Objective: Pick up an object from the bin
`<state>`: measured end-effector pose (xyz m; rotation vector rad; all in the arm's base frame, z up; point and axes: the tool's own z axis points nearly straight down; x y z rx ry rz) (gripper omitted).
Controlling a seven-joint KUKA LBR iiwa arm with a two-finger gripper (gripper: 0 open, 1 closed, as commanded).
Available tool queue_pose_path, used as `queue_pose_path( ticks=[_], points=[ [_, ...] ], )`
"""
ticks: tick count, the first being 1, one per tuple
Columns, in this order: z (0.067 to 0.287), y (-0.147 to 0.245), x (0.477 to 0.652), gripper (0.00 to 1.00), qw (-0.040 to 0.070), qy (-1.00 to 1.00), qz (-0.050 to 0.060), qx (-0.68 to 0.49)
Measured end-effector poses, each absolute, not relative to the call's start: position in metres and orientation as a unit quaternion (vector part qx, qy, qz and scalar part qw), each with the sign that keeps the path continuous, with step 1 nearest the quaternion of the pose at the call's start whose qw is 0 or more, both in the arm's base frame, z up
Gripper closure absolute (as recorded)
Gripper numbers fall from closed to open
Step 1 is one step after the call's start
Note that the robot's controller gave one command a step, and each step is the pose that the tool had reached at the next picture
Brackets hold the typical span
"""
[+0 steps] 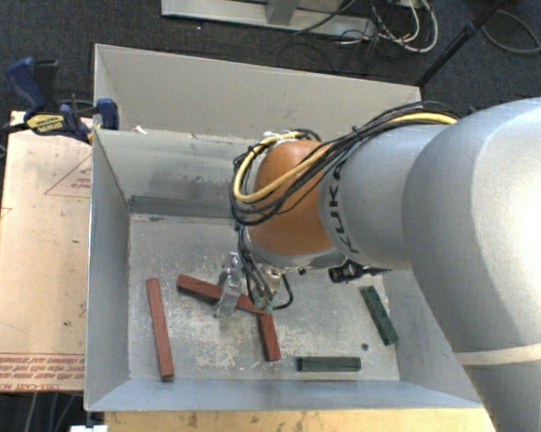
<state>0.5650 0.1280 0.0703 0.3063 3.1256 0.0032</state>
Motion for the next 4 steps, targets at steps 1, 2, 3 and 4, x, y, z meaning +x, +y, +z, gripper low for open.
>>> queue_pose_path(
  ticks=[1,2,3,4],
  points=[
    [0.073,0.128,0.564,1.0,-0.001,0.995,0.0,0.098],
    [0.086,0.128,0.564,1.0,-0.002,0.995,0.0,0.098],
    [0.1,0.128,0.563,1.0,-0.002,0.995,0.0,0.098],
    [0.117,0.128,0.564,1.0,-0.001,0.995,0.0,0.098]
  ],
)
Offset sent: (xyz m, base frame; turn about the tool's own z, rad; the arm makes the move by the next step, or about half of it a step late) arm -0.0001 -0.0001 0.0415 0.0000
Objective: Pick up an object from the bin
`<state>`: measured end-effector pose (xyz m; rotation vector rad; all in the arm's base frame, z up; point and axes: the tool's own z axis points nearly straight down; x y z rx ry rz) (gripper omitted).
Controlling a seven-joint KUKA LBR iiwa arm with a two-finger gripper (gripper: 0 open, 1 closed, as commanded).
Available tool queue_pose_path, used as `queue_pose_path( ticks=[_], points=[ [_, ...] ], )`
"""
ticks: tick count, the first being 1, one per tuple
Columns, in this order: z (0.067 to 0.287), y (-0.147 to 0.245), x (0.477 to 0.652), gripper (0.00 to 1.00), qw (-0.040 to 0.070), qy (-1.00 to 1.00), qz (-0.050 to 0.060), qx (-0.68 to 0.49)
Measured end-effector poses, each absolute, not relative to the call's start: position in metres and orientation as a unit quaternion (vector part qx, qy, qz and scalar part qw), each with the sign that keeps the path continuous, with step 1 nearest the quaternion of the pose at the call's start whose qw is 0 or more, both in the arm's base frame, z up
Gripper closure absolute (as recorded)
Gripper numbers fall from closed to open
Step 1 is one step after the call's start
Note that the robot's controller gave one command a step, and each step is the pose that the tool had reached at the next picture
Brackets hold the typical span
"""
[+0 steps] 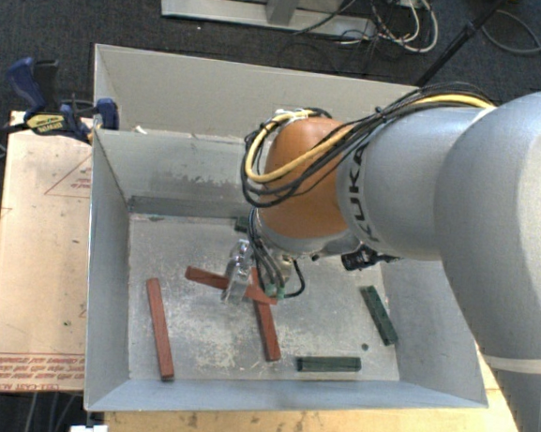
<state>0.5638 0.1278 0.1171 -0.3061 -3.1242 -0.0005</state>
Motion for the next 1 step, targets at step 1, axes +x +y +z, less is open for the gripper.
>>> queue_pose_path(
  ticks=[1],
  points=[
    [0.1304,0.1281,0.565,1.0,-0.002,-0.995,-0.001,-0.097]
  ],
)
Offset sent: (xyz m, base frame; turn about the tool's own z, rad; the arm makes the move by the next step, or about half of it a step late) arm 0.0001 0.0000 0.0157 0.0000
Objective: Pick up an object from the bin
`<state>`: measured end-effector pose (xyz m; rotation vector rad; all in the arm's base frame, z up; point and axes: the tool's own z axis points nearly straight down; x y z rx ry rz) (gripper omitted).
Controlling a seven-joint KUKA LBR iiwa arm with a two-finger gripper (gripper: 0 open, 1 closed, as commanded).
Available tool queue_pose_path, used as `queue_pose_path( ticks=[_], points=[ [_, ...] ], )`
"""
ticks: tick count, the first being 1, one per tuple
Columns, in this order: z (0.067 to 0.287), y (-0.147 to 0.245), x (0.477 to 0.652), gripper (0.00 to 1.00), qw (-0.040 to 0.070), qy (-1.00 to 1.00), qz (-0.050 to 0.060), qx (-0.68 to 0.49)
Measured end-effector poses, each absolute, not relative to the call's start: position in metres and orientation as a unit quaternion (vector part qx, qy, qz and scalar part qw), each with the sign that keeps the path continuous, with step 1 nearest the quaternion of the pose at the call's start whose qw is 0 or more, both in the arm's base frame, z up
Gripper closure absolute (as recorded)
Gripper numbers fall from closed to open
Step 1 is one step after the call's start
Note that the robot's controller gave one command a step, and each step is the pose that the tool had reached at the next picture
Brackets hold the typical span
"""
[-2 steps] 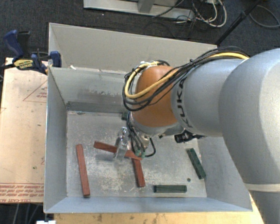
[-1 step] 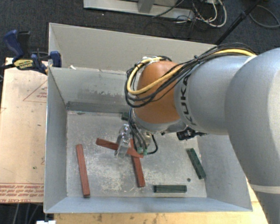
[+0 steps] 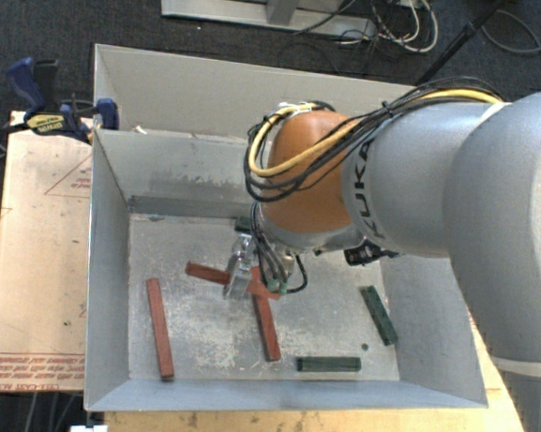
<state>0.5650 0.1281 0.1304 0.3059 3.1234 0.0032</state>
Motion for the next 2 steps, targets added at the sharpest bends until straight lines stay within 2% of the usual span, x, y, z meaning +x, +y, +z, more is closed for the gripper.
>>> queue_pose_path(
  ticks=[2],
  points=[
    [0.1432,0.128,0.5642,1.0,-0.001,0.995,0.0,0.097]
  ],
)
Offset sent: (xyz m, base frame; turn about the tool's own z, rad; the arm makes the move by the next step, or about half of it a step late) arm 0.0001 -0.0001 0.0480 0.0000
